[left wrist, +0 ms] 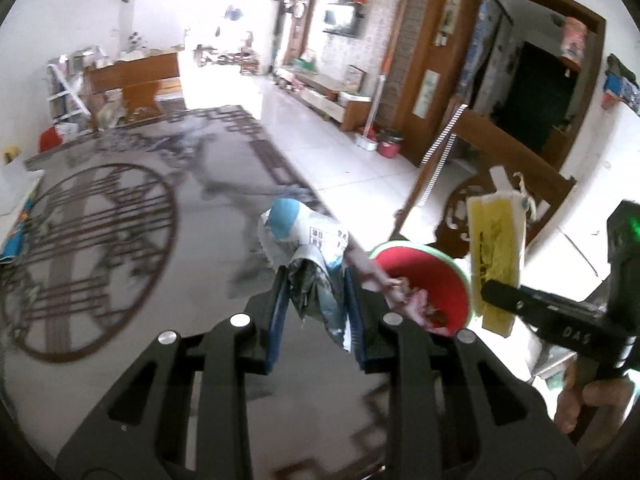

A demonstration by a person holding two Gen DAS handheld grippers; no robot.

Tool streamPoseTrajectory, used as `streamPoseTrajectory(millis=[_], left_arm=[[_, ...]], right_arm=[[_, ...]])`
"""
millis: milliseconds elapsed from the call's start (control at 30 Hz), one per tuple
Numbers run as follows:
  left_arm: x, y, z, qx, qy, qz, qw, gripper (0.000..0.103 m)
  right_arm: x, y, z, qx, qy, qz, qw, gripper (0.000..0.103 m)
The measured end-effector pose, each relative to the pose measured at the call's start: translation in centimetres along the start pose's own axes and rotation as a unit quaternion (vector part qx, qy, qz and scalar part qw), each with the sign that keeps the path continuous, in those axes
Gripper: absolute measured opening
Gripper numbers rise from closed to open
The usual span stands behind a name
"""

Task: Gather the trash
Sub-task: 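Carry the yellow box and the blue-and-white wrapper over the red bin, then open the right tool over the bin while the left tool releases the wrapper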

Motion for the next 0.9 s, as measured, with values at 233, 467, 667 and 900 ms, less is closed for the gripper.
streamPoseTrajectory(millis=[233,467,667,900], left_arm=[[5.0,-0.8,6.0,0.009,-0.068,-0.037,0.9969,0.027],[10.2,-2.3,11.0,0.014,-0.123,-0.078,0.9893,0.027],[12.4,-2.9,12.8,0.024,-0.141,-0.094,0.9853,0.029],[12.9,-3.1,13.4,0.045,-0.143,-0.094,0.9842,0.031]], right_arm=[[-0.1,0.6,5.8,0.044,-0.044,0.008,0.998,0.051],[0.5,0.6,9.9,0.083,-0.075,0.006,0.994,0.051],[1.8,0.5,11.7,0.094,-0.089,0.000,0.992,0.051],[3.1,0.4,13.1,0.104,-0.104,-0.006,0.989,0.052]])
Point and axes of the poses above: each gripper's, at about its wrist camera, not at the fingertips, and x roughly the way its jaws point, z to its right, y to its top, the point moved 9 cm from there along x, roughly the way its jaws point, and after that the axes turned 15 degrees about z, right-handed, at the moved point
